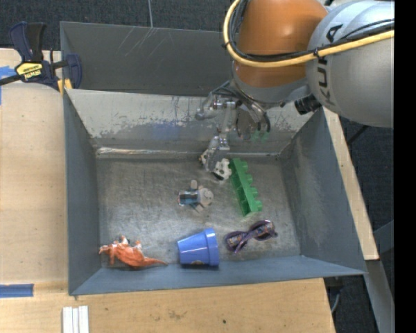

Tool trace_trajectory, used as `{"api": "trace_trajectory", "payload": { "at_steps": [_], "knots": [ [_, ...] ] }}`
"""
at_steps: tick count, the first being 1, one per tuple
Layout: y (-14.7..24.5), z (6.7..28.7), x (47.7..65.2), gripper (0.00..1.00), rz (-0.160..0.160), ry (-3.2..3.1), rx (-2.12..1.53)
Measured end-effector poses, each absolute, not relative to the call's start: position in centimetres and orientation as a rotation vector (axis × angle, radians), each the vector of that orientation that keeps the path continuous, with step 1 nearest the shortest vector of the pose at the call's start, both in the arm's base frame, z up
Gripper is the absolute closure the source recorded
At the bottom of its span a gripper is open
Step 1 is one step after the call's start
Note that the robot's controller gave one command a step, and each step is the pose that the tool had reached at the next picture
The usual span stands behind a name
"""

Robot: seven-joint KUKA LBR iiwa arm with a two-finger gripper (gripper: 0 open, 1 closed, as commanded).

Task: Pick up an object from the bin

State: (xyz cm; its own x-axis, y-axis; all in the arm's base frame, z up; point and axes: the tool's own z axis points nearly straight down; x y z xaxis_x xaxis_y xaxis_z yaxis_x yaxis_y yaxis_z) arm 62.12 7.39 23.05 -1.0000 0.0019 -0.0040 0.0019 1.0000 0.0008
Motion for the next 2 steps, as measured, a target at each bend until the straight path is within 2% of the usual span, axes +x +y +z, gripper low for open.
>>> {"api": "trace_trajectory", "payload": {
  "at_steps": [1, 2],
  "knots": [
    [7.4, 23.1, 62.1, 0.00, 0.001, 3.138, 0.003],
    [7.1, 18.7, 61.2, 0.00, 0.000, 3.130, -0.170]
  ]
}}
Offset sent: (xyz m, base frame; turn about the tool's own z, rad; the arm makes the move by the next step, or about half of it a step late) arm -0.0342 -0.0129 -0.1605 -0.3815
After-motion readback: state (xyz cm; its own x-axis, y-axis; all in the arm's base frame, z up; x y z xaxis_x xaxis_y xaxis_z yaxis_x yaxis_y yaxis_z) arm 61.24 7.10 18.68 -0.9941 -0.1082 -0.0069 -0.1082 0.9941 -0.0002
